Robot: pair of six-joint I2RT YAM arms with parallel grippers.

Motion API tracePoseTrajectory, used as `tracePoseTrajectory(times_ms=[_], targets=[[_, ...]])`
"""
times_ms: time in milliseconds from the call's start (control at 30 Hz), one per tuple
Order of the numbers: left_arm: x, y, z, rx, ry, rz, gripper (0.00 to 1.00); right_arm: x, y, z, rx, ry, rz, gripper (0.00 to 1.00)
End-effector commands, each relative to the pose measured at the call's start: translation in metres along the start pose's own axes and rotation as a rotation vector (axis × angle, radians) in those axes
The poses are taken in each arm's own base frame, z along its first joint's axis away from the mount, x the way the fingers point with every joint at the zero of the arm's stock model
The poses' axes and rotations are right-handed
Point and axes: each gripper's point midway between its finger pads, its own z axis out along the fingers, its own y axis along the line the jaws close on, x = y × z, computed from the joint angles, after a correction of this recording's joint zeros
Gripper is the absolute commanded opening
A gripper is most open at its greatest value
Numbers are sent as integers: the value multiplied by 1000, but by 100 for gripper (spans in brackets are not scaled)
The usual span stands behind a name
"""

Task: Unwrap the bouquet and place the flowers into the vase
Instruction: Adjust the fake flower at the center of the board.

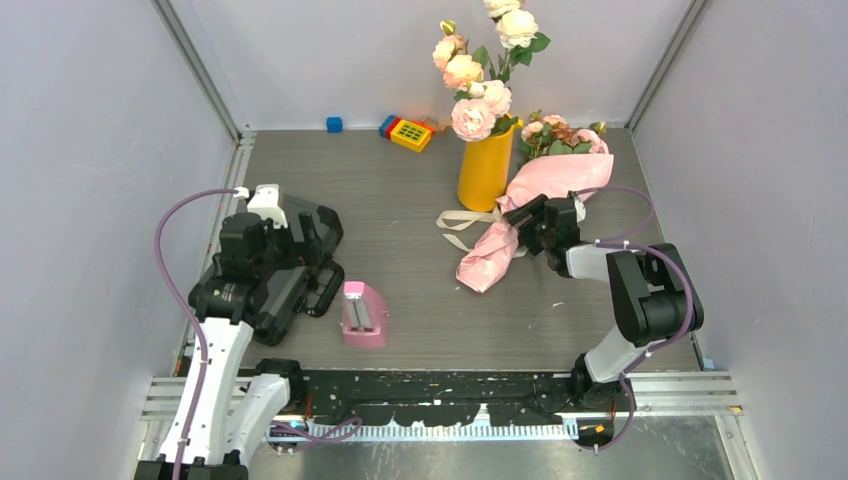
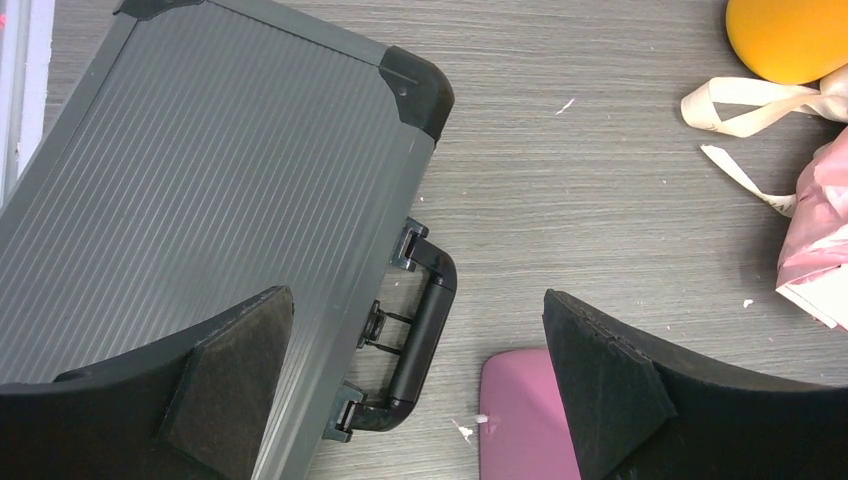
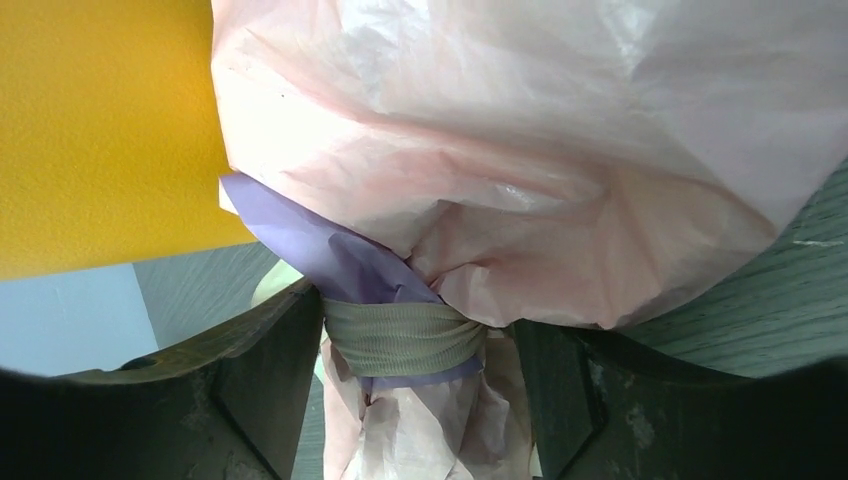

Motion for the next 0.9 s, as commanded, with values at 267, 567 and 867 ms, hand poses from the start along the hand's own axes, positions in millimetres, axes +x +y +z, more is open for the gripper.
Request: tracePoseTrajectory(times_ms=[267, 567, 867], targets=[[-7, -7, 1, 42, -17, 45, 98, -27, 16, -6, -22, -113, -84, 32], [-6, -10, -3, 47, 37, 19, 99, -34, 0, -50, 129, -80, -257, 0], [-16, -19, -15, 89, -29, -30, 99, -68, 1, -125, 285, -120, -442, 0]])
